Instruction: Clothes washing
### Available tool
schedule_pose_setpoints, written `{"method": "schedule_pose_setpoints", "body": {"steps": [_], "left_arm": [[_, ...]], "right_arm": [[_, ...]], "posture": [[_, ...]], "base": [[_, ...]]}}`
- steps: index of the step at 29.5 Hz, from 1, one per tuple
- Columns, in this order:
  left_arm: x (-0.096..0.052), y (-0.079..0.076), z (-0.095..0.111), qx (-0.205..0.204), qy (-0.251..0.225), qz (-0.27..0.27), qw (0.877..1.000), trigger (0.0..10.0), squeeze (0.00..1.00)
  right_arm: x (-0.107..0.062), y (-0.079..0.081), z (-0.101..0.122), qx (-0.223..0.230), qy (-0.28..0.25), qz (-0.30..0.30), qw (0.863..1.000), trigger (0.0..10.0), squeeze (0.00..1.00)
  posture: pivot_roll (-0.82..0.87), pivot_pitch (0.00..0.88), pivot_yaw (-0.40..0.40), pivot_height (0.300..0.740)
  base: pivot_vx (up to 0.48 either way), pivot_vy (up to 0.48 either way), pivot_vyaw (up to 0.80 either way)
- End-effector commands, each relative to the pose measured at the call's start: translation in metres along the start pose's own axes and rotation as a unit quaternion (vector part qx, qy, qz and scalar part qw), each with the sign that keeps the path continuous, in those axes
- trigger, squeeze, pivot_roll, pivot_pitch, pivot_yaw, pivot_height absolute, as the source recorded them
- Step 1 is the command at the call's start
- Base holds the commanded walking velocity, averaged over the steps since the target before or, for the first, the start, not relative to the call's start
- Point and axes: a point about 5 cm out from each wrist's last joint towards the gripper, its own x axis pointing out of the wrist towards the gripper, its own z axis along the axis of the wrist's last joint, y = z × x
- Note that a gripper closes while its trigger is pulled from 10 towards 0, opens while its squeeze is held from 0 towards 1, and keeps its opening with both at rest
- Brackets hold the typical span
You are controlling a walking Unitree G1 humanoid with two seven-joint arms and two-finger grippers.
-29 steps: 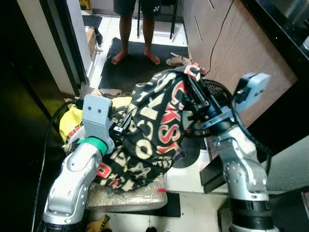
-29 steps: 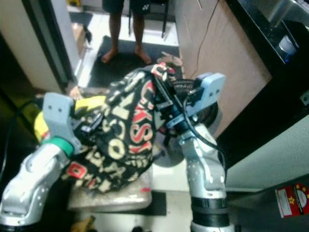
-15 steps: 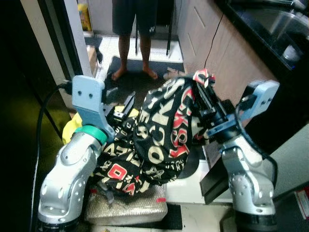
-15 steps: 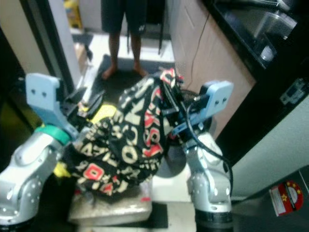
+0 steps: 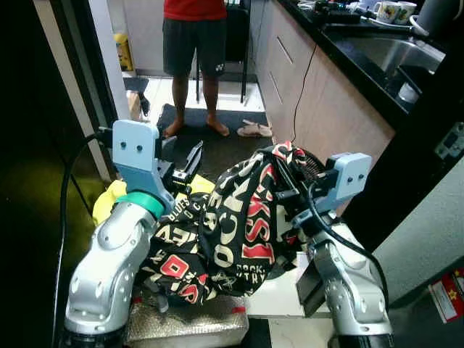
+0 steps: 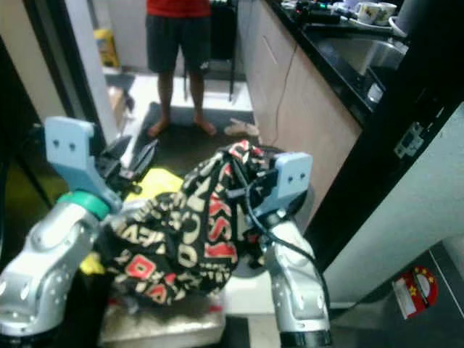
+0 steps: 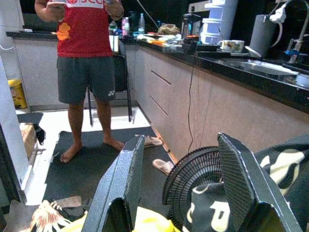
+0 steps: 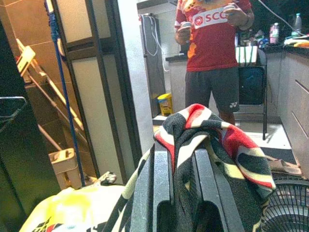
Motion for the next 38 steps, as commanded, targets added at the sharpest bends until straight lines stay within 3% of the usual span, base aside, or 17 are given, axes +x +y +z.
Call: {"method": "schedule_pose_setpoints", "body": {"steps": [1, 20, 28, 38], "left_arm": [[0.001, 0.002, 0.000, 0.000, -0.002, 0.006, 1.000, 10.0, 0.00], [0.002, 0.004, 0.009, 0.012, -0.011, 0.001, 1.000, 10.0, 0.00], [0.003, 0.005, 0.011, 0.013, -0.013, -0.001, 1.000, 10.0, 0.00], [0.003, 0.005, 0.011, 0.016, -0.010, 0.000, 1.000, 10.0, 0.00]], "right_arm": [[0.002, -0.003, 0.007, -0.006, -0.023, -0.008, 1.000, 10.0, 0.00], [0.001, -0.005, 0.007, -0.003, -0.030, -0.026, 0.999, 10.0, 0.00], [0.003, -0.006, 0.007, 0.001, -0.032, -0.029, 0.999, 10.0, 0.00], [0.005, -0.006, 0.006, 0.005, -0.031, -0.035, 0.999, 10.0, 0.00]], "posture": [[0.05, 0.000, -0.012, 0.740], [0.06, 0.000, 0.004, 0.740], [0.07, 0.000, 0.004, 0.740], [0.07, 0.000, 0.007, 0.740]], "base": [[0.000, 0.000, -0.80], [0.000, 0.000, -0.80], [0.000, 0.000, 0.00], [0.000, 0.000, -0.80]]}}
